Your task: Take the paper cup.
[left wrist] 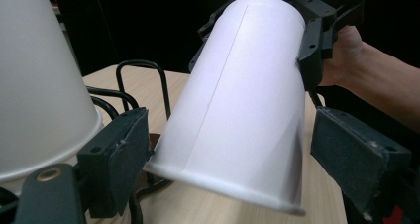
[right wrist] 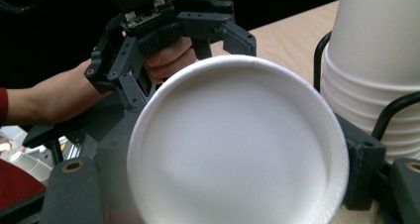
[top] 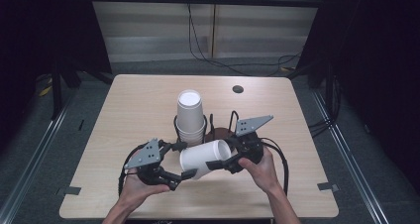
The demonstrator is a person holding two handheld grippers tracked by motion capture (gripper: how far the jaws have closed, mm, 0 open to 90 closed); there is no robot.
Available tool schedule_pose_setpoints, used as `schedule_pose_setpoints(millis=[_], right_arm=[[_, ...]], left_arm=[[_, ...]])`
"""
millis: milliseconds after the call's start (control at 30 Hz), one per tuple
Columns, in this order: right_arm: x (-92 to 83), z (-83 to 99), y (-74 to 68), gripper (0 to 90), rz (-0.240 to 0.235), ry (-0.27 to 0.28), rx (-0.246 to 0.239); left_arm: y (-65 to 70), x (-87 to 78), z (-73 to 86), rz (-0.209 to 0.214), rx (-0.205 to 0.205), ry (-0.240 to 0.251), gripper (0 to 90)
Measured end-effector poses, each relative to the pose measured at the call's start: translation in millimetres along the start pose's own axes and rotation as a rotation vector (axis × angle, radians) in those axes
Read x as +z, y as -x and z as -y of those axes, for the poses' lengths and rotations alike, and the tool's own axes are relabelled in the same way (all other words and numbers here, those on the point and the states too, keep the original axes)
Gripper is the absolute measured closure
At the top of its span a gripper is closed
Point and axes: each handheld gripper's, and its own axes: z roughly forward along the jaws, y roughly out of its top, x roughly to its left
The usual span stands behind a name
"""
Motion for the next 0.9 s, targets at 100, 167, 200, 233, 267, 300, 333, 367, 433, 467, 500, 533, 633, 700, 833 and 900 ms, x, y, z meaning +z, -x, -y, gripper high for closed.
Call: schedule_pose_setpoints(millis=[100,167,200,233,267,300,333,367,433,467,500,533,633,700,833,900], right_arm=[[2.1,2.2,0.9,23.2,-0.009,-0.005,0.007],[3.1,2.6,1.4,23.2,-0.010,-0.010,0.010],[3.3,2.6,1.5,23.2,-0.013,-0.010,0.013],[3.4,2.4,1.7,23.2,-0.012,-0.012,0.012],[3.2,2.2,1.9,23.2,-0.014,-0.012,0.012],[3.1,2.1,1.8,23.2,-0.015,-0.010,0.012],[3.1,2.0,1.9,23.2,-0.015,-0.009,0.012],[3.4,2.1,2.1,23.2,-0.021,-0.007,0.014],[4.7,2.0,2.0,23.2,-0.025,-0.008,0.017],[5.9,1.9,1.9,23.3,-0.029,-0.010,0.015],[6.6,1.6,1.7,23.3,-0.030,-0.013,0.015],[7.6,1.5,1.5,23.3,-0.033,-0.013,0.014],[10.1,1.0,0.9,23.4,-0.040,-0.014,0.016],[11.2,0.7,0.5,23.4,-0.040,-0.016,0.013],[13.1,0.3,0.3,23.5,-0.049,-0.015,0.016],[14.3,0.2,-0.2,23.6,-0.054,-0.020,0.014]], left_arm=[[0.9,4.2,1.9,0.006,-0.003,-0.014,15.5],[1.0,6.5,3.2,0.001,0.000,-0.026,15.4],[1.2,7.2,3.5,-0.005,-0.002,-0.032,15.4],[1.1,8.1,4.4,-0.003,-0.006,-0.030,15.4],[1.3,8.9,5.2,-0.003,-0.008,-0.032,15.2],[1.2,10.0,6.0,0.005,-0.013,-0.029,15.0],[1.1,10.6,6.5,0.011,-0.012,-0.031,14.8],[1.2,11.4,7.0,0.014,-0.011,-0.031,14.6],[1.2,12.9,7.5,0.023,-0.009,-0.038,14.1],[1.3,13.5,8.0,0.022,-0.011,-0.037,14.0],[1.5,14.5,8.6,0.024,-0.015,-0.036,13.4],[1.7,15.3,8.7,0.021,-0.014,-0.044,13.0],[3.0,17.8,9.4,0.023,-0.006,-0.064,12.2],[3.4,19.8,10.2,0.031,0.001,-0.067,12.2],[4.3,23.1,11.6,0.046,0.008,-0.085,12.9],[4.6,24.7,12.6,0.053,0.015,-0.091,13.4]])
